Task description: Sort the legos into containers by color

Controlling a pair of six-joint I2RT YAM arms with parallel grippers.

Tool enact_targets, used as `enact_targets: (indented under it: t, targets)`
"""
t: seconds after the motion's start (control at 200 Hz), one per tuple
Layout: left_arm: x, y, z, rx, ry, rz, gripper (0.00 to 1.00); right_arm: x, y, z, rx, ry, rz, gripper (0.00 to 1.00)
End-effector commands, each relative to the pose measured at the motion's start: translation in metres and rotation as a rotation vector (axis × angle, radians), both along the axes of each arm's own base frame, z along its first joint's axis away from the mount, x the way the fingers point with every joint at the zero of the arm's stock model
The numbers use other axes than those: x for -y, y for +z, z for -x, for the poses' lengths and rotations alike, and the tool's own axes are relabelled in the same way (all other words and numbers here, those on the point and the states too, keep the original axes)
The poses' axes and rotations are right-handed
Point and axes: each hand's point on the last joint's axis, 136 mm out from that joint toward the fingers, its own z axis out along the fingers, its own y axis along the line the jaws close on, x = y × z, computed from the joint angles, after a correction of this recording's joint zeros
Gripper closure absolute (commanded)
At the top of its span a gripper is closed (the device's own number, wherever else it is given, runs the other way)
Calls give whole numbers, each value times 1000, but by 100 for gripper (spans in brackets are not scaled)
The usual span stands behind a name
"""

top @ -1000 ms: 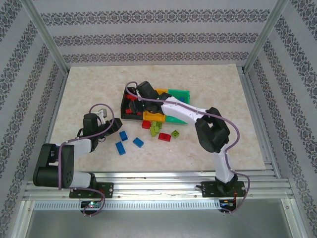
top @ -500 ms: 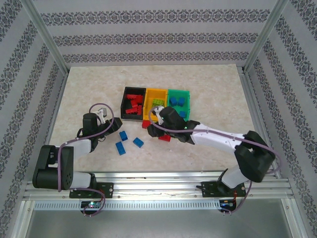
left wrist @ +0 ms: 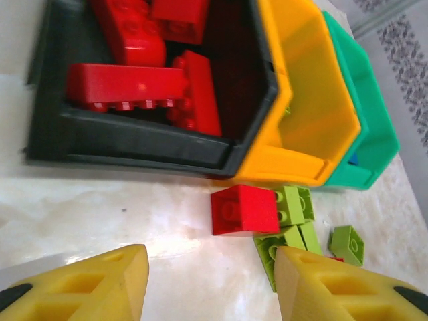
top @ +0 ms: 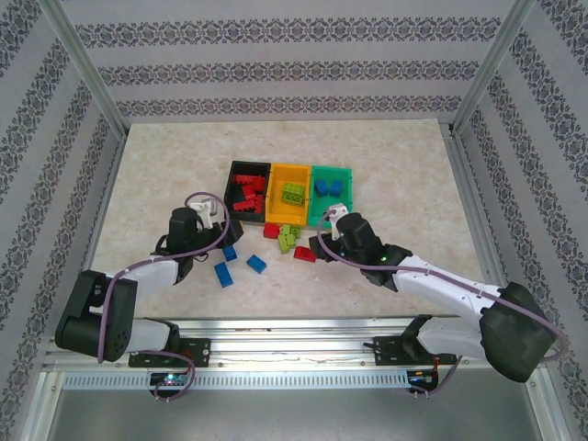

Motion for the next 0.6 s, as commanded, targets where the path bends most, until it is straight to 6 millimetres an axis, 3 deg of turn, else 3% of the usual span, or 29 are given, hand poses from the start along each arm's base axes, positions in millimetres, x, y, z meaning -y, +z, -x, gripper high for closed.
enact_targets:
  t: [0.0,0.215,0.4,0.595]
  targets:
    - [17,14,-2,74,-63,-96,47,19,-9,-5,30,-35,16,48]
    - [51,8,7,80,-194,-220,48,38,-5,-8,44,-83,-28,48]
    - [64,-6,7,44,-238,-312,46,47,-4,-8,51,-114,-44,48]
    - [72,-34,5,-59,-280,-414,44,48,-8,-13,44,-122,-23,47]
